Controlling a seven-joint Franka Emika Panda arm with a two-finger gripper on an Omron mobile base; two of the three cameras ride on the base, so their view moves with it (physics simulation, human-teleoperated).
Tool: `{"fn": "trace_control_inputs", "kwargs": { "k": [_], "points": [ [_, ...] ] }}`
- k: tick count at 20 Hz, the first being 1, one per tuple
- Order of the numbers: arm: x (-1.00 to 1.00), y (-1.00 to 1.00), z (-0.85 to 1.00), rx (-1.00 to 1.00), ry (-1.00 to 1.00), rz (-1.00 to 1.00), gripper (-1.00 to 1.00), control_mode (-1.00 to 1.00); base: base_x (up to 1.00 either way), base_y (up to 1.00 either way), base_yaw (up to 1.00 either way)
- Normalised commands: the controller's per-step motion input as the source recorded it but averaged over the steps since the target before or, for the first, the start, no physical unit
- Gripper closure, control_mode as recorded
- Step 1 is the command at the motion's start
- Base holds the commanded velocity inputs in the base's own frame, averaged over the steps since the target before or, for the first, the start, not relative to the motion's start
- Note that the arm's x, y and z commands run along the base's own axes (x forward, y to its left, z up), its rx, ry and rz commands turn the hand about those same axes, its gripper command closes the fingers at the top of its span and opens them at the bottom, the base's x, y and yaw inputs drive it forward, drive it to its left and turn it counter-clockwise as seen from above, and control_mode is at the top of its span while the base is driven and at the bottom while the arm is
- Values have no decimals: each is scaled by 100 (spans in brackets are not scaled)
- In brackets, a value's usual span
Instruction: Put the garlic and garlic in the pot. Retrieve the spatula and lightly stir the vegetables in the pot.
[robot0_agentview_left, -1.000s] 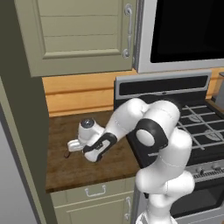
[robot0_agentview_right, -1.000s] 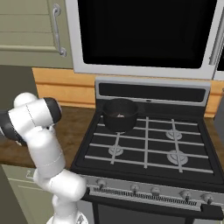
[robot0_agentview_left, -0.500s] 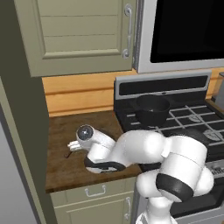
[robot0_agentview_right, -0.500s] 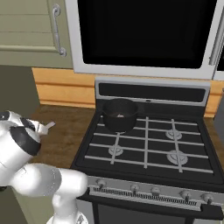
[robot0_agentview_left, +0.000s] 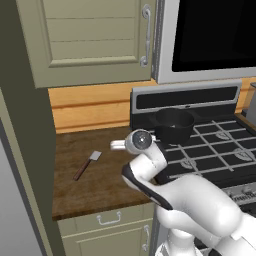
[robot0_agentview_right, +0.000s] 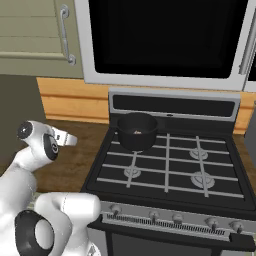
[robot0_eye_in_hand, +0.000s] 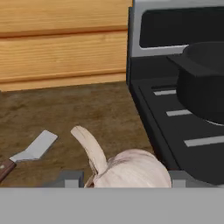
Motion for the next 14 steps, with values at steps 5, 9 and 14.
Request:
{"fn": "trace_control_inputs", "kwargs": {
  "k": [5, 9, 14],
  "points": [
    [3, -100, 88, 9, -4, -8, 100, -100, 0, 0, 0],
    [20, -100, 60, 4, -5, -7, 100, -100, 0, 0, 0],
    [32, -87, 8, 0, -5, -3, 100, -100, 0, 0, 0]
  ]
}}
